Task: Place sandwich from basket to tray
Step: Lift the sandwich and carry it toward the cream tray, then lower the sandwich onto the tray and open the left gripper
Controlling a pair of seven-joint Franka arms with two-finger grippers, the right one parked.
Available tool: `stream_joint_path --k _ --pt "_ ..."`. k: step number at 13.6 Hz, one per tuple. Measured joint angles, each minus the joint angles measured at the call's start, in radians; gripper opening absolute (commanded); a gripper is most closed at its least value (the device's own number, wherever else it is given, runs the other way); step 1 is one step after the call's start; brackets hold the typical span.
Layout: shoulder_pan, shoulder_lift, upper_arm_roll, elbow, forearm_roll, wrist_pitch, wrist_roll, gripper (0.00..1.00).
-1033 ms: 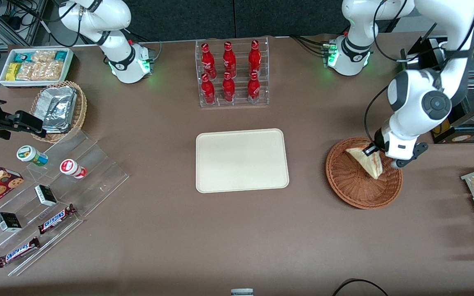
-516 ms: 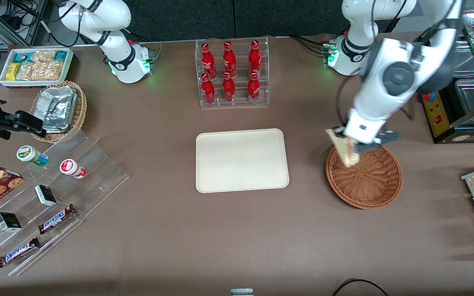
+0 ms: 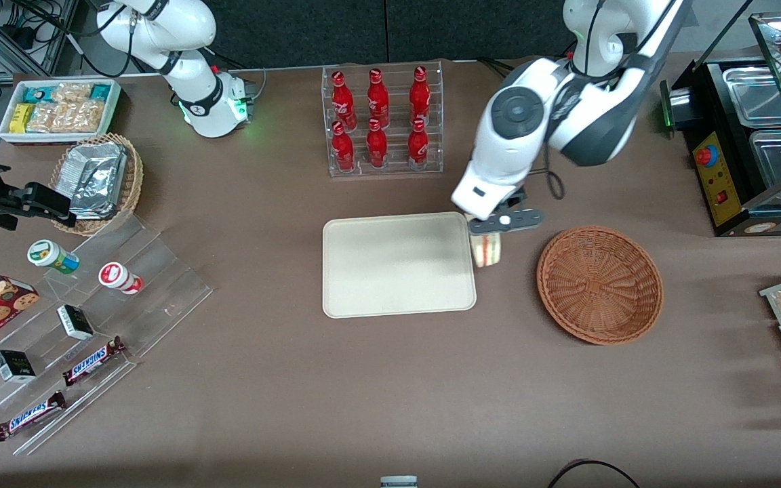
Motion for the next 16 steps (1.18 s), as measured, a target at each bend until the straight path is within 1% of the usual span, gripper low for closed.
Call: stream_joint_path --k 2,6,8,9,13,16 --pt "-0.065 0.089 -0.007 0.056 0.055 0.0 -0.038 0.0" --pt "-0.199 0.294 -0.007 0.177 0.234 0.002 -0.201 0.0" --pt "-0.246 0.393 -0.007 0.239 0.307 0.004 -0.256 0.0" --pt "-0.263 0.433 -0.007 0.265 0.331 0.004 -0.269 0.0" --pt "-0.315 0.537 0.011 0.357 0.357 0.007 -0.276 0.0" --pt "-0.395 0.563 0.092 0.386 0.358 0.032 -0.276 0.0"
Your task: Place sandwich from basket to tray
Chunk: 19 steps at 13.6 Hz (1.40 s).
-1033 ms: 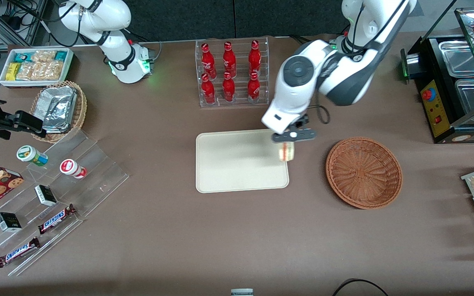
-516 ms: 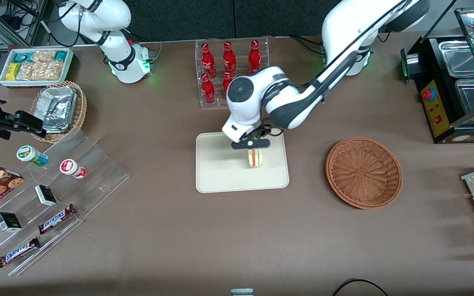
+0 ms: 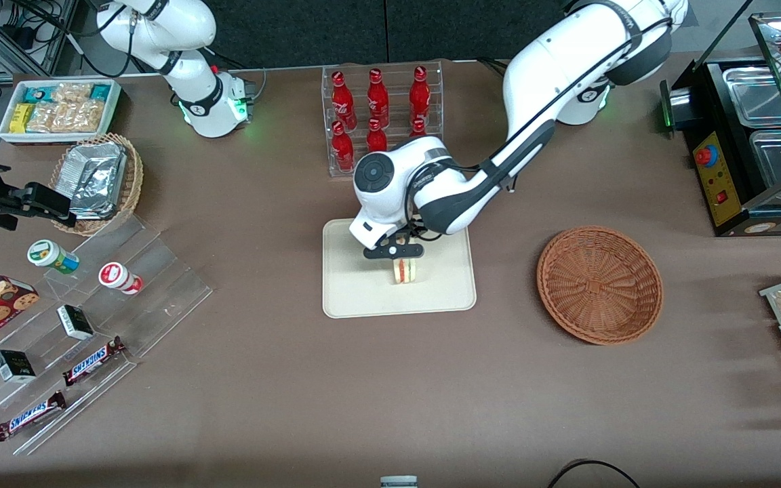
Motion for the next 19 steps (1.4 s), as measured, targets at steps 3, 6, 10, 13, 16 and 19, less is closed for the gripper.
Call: stream_joint_path --k 3,6,10,13,16,19 --pt "-0.063 0.008 0.058 0.004 0.0 0.026 -0.003 0.0" --pt "-0.072 0.01 0.06 0.004 0.0 0.032 -0.004 0.35" --pt "-0.073 0.016 0.061 0.004 0.0 0.04 -0.004 0.99" --pt "-0.074 0.017 0.061 0.007 0.0 0.04 -0.004 0.99" --pt "-0.071 -0.002 0.063 0.038 0.0 -0.002 -0.017 0.99" --pt "-0.049 -0.082 0.067 0.059 -0.001 -0.088 -0.125 0.99"
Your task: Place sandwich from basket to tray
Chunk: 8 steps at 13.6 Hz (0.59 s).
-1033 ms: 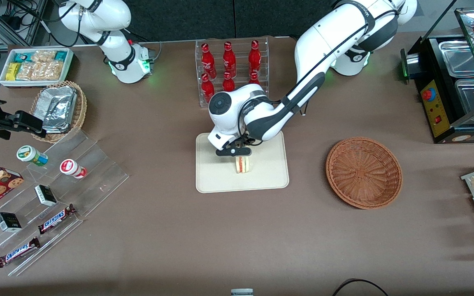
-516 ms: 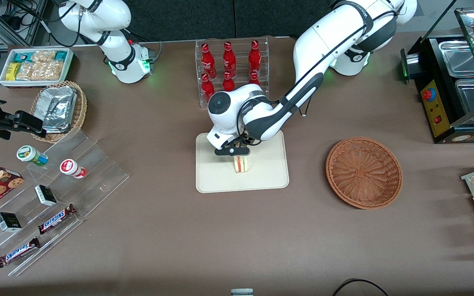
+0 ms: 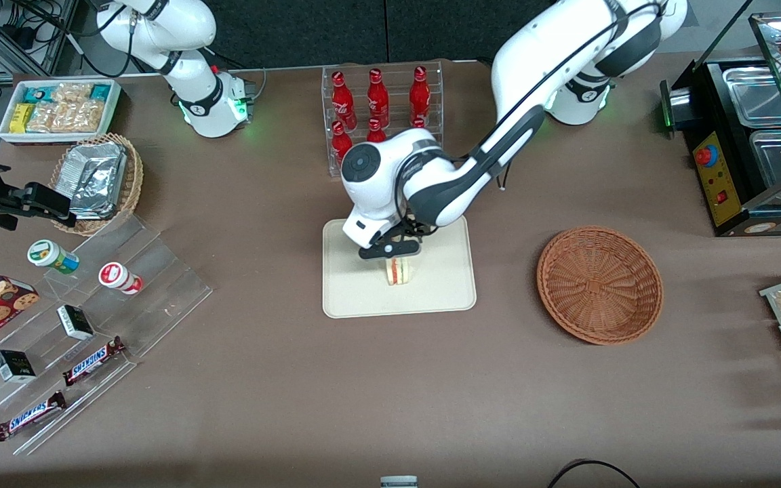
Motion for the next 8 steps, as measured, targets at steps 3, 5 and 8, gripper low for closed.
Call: stream_joint_path --k 3,5,8 --pt "0.057 -0.107 0.0 0.002 -0.033 -0.089 -0.032 0.99" --pt "0.104 -0.178 0.001 0.002 -0.098 -0.16 0.026 0.99" --pt "0.195 -0.277 0.003 0.002 -0.186 -0.264 0.181 0.99"
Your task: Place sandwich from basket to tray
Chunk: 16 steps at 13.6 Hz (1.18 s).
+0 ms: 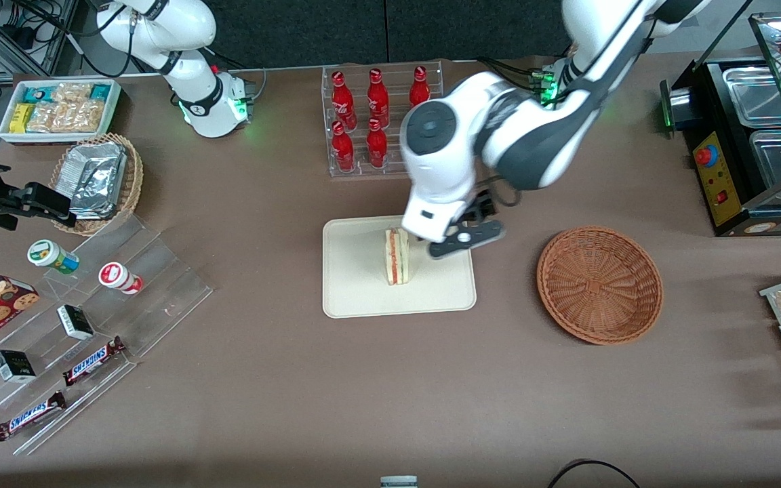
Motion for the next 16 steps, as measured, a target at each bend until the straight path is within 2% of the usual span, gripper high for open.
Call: stream_joint_path --k 2,8,9,12,16 --pt "0.064 -0.055 0.001 -0.001 -0.053 -0.05 0.103 0.99" --pt "0.225 -0.172 0.009 -0.002 -0.138 -0.164 0.392 0.99" --pt "0.24 -0.193 0.034 -0.002 -0.159 -0.191 0.459 0.99" --pt "0.239 -0.265 0.193 -0.002 -0.24 -0.238 0.682 0.99" --pt "0.232 -0.35 0.372 -0.005 -0.272 -0.316 0.936 0.99"
